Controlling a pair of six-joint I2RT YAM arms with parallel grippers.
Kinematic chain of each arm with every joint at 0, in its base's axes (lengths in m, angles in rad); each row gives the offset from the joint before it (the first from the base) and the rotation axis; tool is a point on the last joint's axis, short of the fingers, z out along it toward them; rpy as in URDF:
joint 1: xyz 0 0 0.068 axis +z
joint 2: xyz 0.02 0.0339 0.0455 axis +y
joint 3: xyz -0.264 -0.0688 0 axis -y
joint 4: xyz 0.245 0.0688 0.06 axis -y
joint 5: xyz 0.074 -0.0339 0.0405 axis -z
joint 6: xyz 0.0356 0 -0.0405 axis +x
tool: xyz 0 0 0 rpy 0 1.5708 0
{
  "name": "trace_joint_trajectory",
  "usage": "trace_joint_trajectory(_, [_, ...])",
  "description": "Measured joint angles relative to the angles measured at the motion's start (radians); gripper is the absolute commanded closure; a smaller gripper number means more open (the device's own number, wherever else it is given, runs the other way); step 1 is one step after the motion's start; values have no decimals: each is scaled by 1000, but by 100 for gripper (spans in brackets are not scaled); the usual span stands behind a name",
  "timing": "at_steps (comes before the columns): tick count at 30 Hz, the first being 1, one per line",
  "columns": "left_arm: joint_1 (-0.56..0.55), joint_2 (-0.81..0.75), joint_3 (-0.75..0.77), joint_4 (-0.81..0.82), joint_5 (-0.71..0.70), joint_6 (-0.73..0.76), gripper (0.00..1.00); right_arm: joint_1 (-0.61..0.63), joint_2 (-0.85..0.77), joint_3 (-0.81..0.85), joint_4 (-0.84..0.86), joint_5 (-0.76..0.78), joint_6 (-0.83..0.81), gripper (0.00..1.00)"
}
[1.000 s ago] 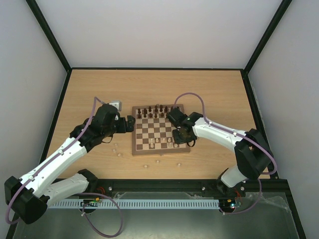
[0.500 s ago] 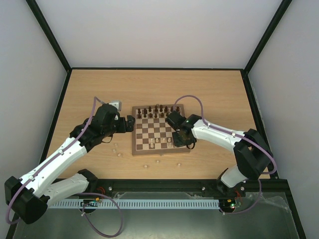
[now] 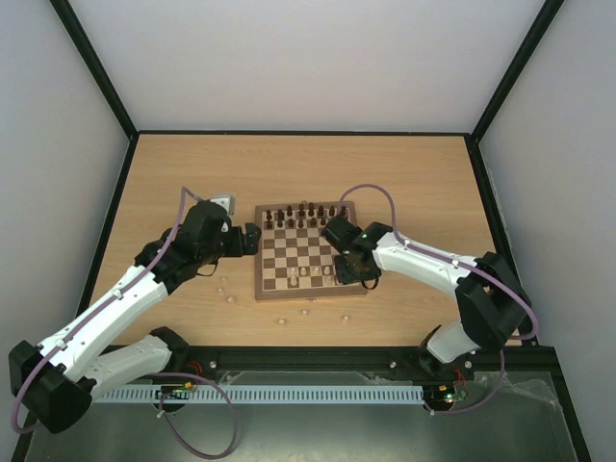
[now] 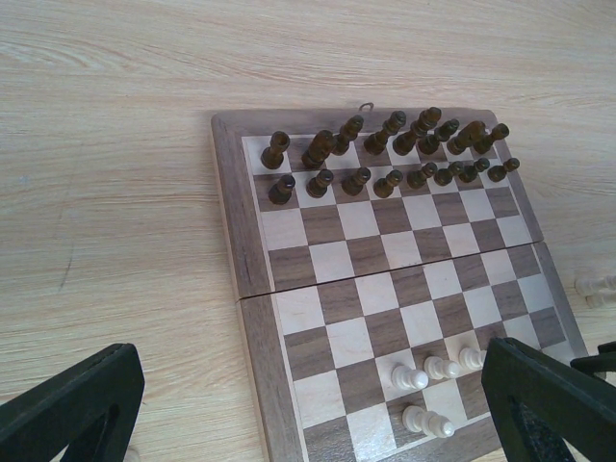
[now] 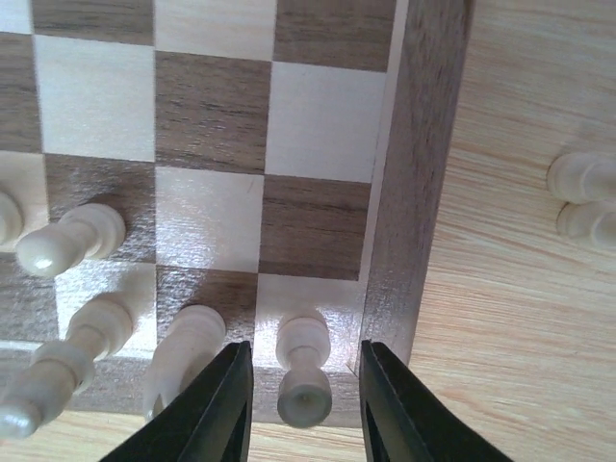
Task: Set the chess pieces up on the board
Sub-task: Place the chess piece on the chessboard, then pick up the chess piece at the center of the board.
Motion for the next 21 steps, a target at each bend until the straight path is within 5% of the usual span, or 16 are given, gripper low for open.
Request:
trace_joint_trajectory(5, [0, 9, 0, 0, -8, 0, 1, 0, -54, 11, -18, 24, 2, 37])
trace_joint_trajectory(9, [2, 53, 1, -6, -34, -8, 1, 0, -124, 35, -29, 64, 2, 1])
trace_joint_trajectory(21, [10, 146, 42, -83, -79, -66, 1, -56, -270, 46, 23, 113, -55, 1])
